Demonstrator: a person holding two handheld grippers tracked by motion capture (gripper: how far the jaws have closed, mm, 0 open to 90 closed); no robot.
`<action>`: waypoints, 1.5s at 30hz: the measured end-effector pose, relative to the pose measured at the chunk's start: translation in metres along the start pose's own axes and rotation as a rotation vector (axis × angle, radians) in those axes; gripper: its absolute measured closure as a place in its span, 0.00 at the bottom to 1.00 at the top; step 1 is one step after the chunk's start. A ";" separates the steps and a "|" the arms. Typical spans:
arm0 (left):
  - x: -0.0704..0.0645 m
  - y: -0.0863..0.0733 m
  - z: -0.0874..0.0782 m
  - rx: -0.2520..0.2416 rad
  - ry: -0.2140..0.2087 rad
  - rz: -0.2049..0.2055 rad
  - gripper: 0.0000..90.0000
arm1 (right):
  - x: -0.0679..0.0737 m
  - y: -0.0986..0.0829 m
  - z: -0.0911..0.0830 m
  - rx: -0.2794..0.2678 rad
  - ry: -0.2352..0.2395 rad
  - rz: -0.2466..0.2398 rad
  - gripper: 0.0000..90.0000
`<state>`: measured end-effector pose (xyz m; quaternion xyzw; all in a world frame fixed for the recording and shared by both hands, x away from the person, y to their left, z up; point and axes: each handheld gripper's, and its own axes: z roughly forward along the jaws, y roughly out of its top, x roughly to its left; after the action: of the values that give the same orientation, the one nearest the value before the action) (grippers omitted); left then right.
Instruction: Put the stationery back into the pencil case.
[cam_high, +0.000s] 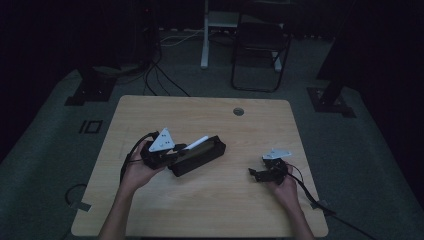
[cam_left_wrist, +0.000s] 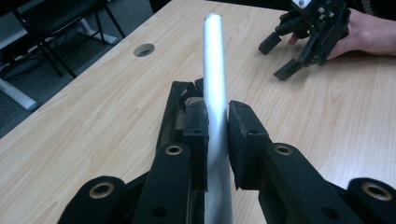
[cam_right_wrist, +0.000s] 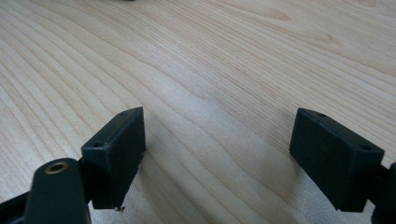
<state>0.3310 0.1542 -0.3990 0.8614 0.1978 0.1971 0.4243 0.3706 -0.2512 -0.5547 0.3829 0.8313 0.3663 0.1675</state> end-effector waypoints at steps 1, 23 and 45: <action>0.000 0.000 0.000 0.000 0.000 0.000 0.87 | 0.000 0.000 0.000 0.000 0.000 0.000 0.21; 0.009 -0.003 0.016 0.016 0.020 -0.022 0.87 | 0.000 0.000 0.000 0.000 0.000 0.001 0.21; 0.018 -0.008 0.031 0.050 0.020 -0.041 0.87 | 0.000 0.000 0.000 -0.001 0.000 0.003 0.21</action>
<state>0.3608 0.1473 -0.4195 0.8656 0.2245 0.1920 0.4044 0.3705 -0.2510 -0.5547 0.3843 0.8306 0.3668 0.1669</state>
